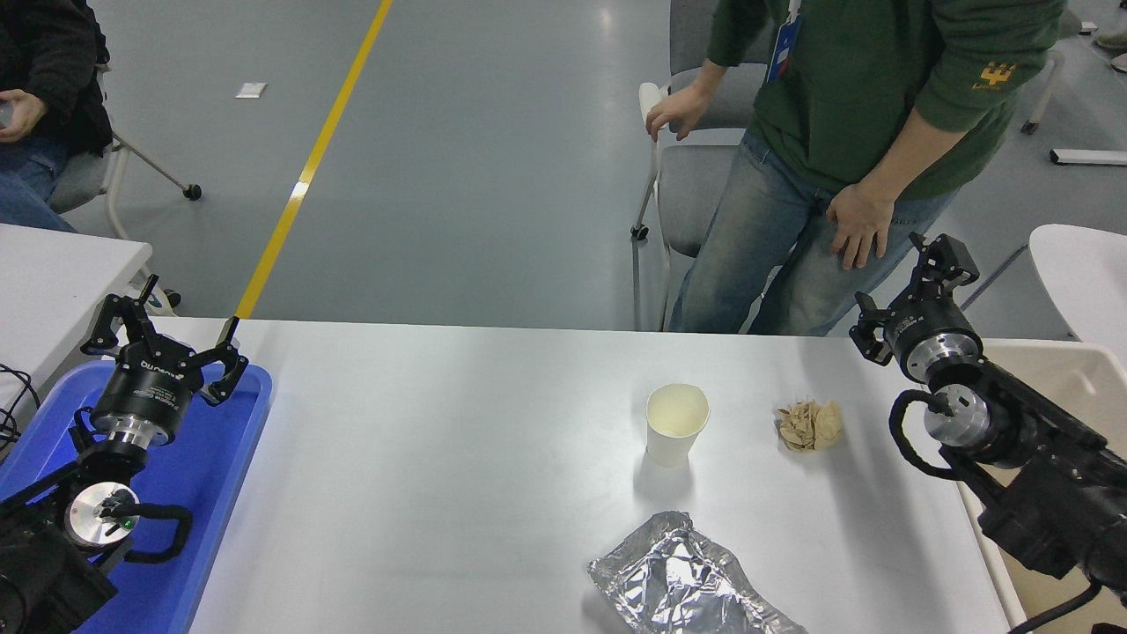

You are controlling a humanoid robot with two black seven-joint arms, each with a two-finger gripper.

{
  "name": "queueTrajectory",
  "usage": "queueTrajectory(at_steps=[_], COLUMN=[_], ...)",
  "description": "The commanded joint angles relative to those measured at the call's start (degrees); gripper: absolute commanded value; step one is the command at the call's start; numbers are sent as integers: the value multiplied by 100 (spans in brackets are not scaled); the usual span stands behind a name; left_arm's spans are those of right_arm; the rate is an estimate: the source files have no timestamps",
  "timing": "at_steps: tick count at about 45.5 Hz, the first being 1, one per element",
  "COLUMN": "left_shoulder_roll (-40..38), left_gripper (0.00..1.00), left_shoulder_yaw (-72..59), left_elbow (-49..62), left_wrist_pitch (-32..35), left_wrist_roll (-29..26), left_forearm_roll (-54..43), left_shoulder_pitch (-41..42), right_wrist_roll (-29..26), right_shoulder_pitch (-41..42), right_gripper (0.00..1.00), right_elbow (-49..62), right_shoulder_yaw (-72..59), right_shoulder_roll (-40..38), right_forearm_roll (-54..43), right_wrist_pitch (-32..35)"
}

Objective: Clean the table surface

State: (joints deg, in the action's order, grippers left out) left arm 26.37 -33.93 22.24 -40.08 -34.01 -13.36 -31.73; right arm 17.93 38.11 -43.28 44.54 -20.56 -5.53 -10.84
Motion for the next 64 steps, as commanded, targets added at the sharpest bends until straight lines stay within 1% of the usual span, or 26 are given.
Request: queueTrajectory(at_steps=[1,36,39,51,54,57,59,64], left_shoulder_roll=[0,8,8,8,8,8,8,8], left_gripper=[100,100,100,100,100,100,100,100], left_shoulder_yaw=[0,9,9,9,9,9,9,9], left_elbow=[0,0,0,0,0,0,0,0], left_wrist_pitch=[0,0,0,0,0,0,0,0], left_wrist_roll=[0,0,0,0,8,0,0,8], left_forearm_roll=[0,0,0,0,0,0,0,0], left_shoulder_pitch=[0,0,0,0,0,0,0,0], right_wrist_roll=[0,0,9,9,26,44,44,44], right_shoulder_pitch=[4,74,30,22,4,-22,-22,118], right_gripper=[100,100,100,100,100,100,100,100], right_elbow=[4,-13,-57,-66,-84,-119,-128,-356], right_shoulder_yaw=[3,-50,37,-314,-296,-331,-401,-980], right_shoulder_roll=[-1,-10,-71,-255,-361,-484,-528,-651], right_forearm_roll=[0,0,-61,8,8,-18,-62,-281], right_wrist_pitch=[-15,38,64,82,248,722,898,970])
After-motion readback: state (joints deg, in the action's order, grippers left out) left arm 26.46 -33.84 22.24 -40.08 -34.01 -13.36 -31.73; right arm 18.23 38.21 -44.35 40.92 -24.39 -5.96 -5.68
